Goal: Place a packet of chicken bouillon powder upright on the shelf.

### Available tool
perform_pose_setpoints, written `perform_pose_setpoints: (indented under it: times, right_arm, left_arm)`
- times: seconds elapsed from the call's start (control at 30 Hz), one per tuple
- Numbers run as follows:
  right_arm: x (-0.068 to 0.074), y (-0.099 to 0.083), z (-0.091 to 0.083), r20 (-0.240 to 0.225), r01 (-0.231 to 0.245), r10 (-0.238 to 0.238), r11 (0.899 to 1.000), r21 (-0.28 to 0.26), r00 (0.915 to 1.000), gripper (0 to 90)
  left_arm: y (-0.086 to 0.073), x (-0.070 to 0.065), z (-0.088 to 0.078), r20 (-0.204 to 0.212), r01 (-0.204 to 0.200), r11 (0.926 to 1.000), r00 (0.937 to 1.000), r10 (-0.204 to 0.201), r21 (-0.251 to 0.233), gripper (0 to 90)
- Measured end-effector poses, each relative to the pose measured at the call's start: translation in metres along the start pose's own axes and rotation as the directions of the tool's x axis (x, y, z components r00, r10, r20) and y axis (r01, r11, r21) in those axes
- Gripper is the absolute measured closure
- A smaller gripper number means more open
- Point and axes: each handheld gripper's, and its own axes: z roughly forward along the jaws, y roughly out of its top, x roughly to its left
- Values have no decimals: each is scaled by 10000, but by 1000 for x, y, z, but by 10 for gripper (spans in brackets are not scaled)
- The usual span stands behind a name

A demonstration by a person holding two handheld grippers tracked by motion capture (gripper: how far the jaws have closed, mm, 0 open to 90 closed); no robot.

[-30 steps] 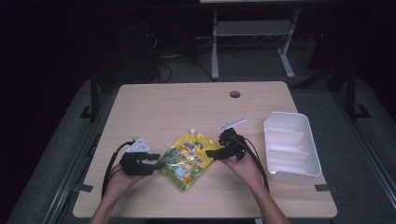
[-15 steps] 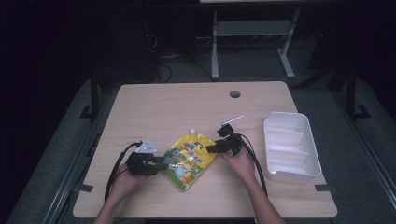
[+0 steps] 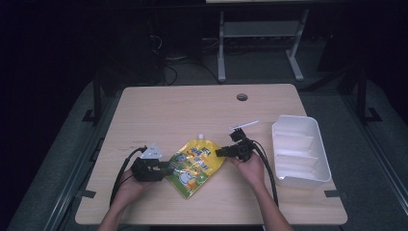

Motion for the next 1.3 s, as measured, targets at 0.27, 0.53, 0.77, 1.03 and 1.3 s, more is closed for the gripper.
perform_pose_setpoints:
  times: [0.27,0.53,0.77,1.03,1.3]
  right_arm:
    - [9,-1,18,1,368,-368,9982,476,9993,832]
    - [26,6,2,-225,1190,-1191,9929,-60,9926,894]
    - [58,18,-22,-612,2407,-2445,9685,-636,9677,896]
    - [96,31,-43,-815,3937,-4017,9140,-980,9121,896]
    - [118,38,-54,-998,4835,-4927,8692,-1030,8645,896]
  left_arm:
    - [0,0,-1,69,-3,10000,10000,4,-89,623]
    - [0,5,-11,77,514,9960,9987,-510,-730,407]
    - [-4,13,-19,1093,1290,9823,9874,-1146,-1355,244]
    - [-3,13,-22,2095,1445,9743,9719,-1070,-1727,260]
    - [-2,10,-24,2707,1282,9679,9603,-668,-2163,404]
